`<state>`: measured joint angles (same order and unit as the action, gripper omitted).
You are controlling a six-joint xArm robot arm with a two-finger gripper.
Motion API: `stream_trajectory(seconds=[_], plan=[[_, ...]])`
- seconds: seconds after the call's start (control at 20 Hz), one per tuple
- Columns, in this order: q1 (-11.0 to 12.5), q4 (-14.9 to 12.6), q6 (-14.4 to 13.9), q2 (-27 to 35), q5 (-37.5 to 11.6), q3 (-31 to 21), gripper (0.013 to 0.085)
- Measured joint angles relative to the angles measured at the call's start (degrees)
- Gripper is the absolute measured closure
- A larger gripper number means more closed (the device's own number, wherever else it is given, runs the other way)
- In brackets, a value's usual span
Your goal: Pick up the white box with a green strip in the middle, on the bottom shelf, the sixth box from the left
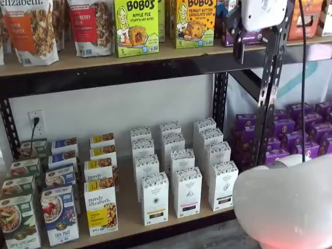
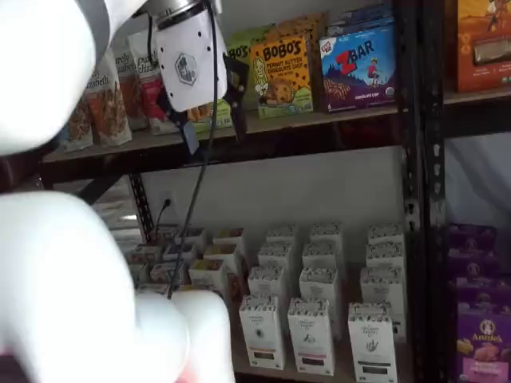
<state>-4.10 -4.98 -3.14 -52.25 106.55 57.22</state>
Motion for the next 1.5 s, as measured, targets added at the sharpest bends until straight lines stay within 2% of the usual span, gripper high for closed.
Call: stream_trajectory(seconds=[0.35, 0.5, 0.65, 1.25, 1.5], plan=[[5.2, -0.7, 4.2, -1.4, -11.1, -10.2, 0.013], [6.7, -0.7, 5.3, -1.0, -14.9, -13.4, 0.013], [8.6, -0.3, 6.4, -0.4, -21.4, -18.3, 0.013], [12.5, 0.7, 8.4, 7.9, -48.0, -34.9, 0.013], [13.0, -1.0, 7.3, 14.8, -58.0, -39.1, 0.013]])
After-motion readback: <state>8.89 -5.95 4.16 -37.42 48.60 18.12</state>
